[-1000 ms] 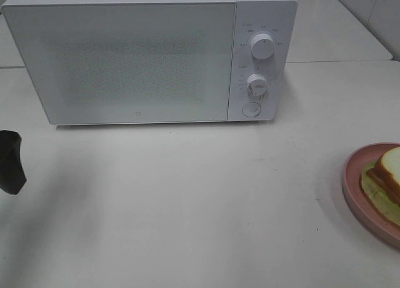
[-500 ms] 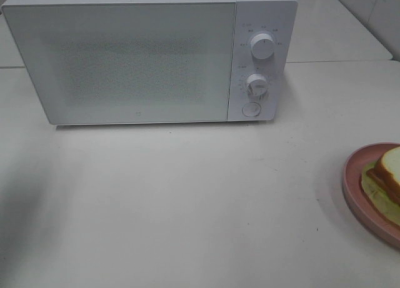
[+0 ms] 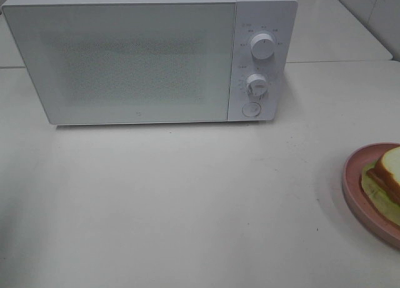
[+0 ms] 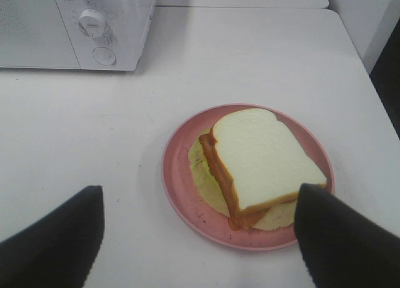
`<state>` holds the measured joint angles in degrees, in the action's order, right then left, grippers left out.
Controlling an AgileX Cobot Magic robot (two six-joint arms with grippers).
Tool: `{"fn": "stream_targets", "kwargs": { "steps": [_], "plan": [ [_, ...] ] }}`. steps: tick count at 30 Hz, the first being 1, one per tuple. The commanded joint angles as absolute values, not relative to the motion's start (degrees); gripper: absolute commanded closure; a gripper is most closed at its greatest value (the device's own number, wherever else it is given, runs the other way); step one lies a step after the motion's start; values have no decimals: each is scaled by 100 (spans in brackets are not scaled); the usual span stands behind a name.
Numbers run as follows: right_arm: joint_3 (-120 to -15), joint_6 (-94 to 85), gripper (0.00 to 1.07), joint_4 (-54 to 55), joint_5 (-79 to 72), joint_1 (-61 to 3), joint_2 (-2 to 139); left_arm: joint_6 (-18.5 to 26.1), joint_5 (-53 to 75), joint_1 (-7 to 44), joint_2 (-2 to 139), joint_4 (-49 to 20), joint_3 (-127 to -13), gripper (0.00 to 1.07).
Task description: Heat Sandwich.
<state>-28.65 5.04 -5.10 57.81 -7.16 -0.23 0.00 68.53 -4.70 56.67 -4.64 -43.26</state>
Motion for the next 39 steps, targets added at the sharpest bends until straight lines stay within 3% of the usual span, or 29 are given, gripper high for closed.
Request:
{"fn": "stream_targets", "kwargs": {
  "steps": [1,18,27,39],
  "plan": [
    [-2865,487,31,-504,5701,-682,-178,0,6704,-481,4824,-286,-4142,6],
    [-2865,487,31,-504,5701,-682,-178,201,6102,-481,2097,-246,-3254,6],
    [-2865,487,32,-504,5701,-682,-178,201,6154,-195,642,-246,-2951,6],
    [-2865,487,32,-504,5701,-682,-178,172,6154,-195,-160,-258,-2951,7]
  ]
}}
